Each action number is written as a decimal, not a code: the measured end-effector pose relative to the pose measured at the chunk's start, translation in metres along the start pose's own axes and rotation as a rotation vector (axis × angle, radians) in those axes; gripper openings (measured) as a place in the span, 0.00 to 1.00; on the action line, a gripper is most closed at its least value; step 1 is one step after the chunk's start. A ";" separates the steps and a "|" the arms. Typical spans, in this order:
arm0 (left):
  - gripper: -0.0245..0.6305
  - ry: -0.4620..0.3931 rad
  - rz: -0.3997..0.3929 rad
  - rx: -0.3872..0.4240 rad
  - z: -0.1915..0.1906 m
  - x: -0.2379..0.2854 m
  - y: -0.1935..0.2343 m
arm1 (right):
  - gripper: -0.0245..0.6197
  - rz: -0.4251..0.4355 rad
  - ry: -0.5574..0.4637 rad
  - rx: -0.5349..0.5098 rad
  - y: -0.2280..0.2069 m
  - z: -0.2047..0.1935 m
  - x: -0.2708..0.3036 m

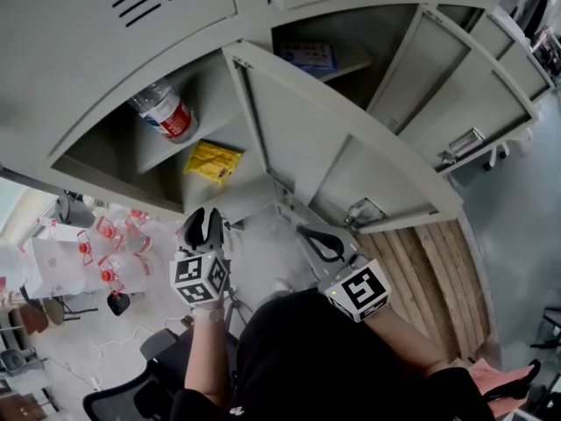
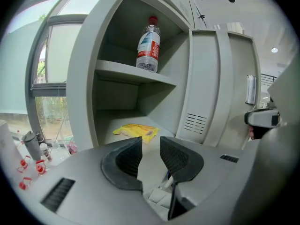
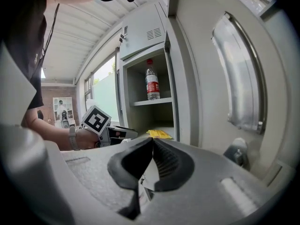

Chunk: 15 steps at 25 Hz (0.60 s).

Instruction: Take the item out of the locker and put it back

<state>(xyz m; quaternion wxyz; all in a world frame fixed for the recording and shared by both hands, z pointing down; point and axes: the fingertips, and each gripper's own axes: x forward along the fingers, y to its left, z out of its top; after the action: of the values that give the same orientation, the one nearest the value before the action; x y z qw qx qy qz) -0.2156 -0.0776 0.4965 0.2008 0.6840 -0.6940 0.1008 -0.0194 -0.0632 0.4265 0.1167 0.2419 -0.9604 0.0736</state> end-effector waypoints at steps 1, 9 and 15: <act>0.23 -0.002 0.005 -0.001 -0.001 -0.003 0.001 | 0.04 0.012 0.002 0.002 0.003 0.001 0.002; 0.19 -0.024 0.029 -0.025 -0.006 -0.034 0.004 | 0.04 0.094 0.012 -0.020 0.024 -0.002 0.017; 0.14 -0.071 0.068 -0.023 0.001 -0.067 0.004 | 0.04 0.162 -0.013 -0.039 0.039 0.006 0.033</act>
<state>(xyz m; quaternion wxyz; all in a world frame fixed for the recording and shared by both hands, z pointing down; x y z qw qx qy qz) -0.2206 -0.0170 0.4687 0.1804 0.6608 -0.7247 0.0753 -0.0675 -0.0447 0.4256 0.1088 0.1617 -0.9788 0.0625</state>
